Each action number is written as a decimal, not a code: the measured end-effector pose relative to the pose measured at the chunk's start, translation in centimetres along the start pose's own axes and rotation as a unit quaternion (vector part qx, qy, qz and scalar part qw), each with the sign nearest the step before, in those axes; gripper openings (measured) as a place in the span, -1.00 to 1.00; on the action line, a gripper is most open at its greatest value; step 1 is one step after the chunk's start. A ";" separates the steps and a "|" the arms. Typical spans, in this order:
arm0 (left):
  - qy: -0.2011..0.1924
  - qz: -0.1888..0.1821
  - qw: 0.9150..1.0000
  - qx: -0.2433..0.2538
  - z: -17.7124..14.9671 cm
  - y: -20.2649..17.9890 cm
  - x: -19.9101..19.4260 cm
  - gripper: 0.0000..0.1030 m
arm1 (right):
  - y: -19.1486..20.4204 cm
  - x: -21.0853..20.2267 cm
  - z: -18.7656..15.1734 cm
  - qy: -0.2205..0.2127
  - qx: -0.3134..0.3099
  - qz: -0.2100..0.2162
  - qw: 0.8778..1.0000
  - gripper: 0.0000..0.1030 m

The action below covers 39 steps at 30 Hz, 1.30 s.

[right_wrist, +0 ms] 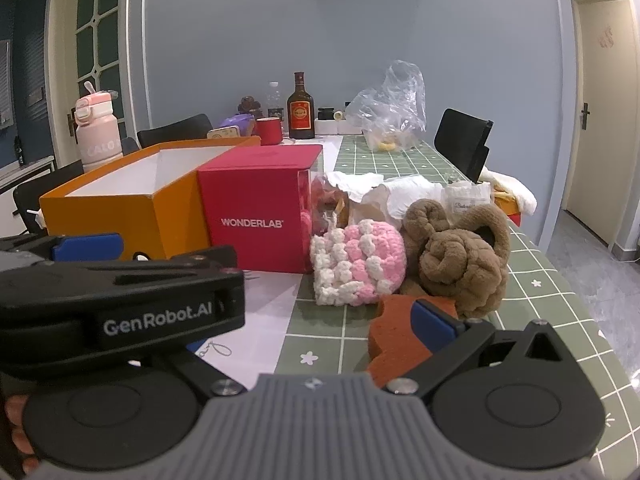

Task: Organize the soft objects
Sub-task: 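Move the right gripper to the orange sponge while the left approaches the crocheted ball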

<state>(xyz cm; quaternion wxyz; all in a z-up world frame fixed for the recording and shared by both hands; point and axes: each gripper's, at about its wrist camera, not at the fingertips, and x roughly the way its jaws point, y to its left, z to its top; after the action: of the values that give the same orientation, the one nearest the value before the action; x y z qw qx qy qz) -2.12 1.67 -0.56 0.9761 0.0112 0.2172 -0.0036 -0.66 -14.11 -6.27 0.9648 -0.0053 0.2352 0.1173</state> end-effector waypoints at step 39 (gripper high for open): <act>-0.008 0.011 0.999 0.030 0.1 -3.0 -1.3 1.00 | -2.2 -2.3 -0.9 -0.023 0.005 -0.017 1.000 0.95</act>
<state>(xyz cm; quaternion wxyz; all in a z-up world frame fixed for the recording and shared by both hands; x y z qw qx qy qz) -3.30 -1.38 0.04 0.9770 0.0425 0.2091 0.0002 -2.54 -16.83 -6.11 0.9719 -0.0021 0.2133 0.0999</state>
